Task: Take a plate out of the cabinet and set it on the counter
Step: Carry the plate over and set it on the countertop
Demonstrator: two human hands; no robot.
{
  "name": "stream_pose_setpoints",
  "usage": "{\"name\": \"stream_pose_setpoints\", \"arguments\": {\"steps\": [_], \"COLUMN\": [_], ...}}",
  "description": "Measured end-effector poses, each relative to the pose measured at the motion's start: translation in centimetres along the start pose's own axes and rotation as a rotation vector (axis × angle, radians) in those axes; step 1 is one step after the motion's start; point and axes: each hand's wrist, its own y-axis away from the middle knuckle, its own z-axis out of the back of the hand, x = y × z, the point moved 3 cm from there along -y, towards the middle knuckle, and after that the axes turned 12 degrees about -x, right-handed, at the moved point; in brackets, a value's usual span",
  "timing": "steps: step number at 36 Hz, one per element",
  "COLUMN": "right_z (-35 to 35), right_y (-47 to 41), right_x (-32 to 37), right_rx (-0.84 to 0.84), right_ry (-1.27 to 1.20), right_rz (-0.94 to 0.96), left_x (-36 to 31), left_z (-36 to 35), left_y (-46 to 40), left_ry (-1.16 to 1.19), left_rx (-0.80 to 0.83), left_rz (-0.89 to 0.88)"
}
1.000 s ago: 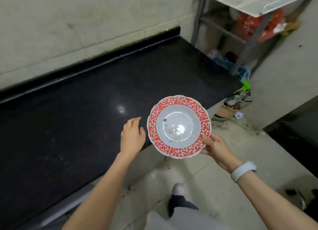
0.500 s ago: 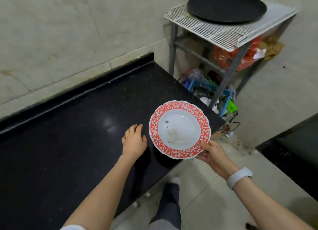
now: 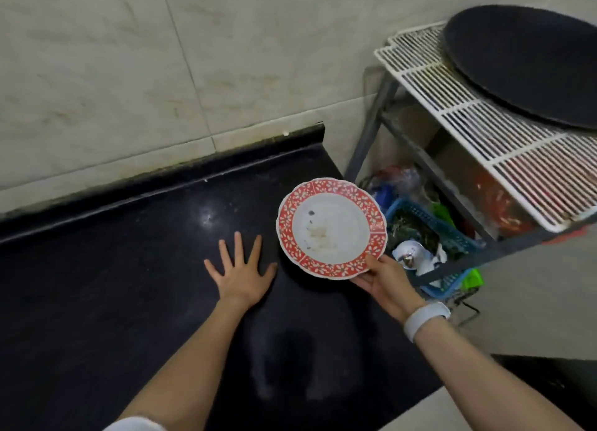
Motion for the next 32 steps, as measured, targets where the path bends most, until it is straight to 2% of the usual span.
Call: {"name": "stream_pose_setpoints", "arguments": {"steps": [12, 22, 27, 32], "right_z": [-6.4, -8.3, -8.5, -8.3], "right_y": [-7.4, -10.0, -10.7, -9.7], "right_x": [4.0, 5.4, 5.6, 5.2], "right_rx": [0.052, 0.101, 0.054, 0.076], "right_ry": [-0.008, -0.007, 0.015, -0.089], "right_rz": [-0.047, -0.109, -0.182, -0.211], "left_x": [0.3, 0.2, 0.1, 0.1], "left_z": [-0.6, -0.7, -0.5, -0.3], "left_y": [-0.3, -0.4, -0.4, -0.5], "left_ry": [-0.027, -0.037, -0.053, -0.049], "left_rx": [0.083, 0.112, 0.114, 0.127], "left_rz": [0.024, 0.043, 0.048, 0.063]}}
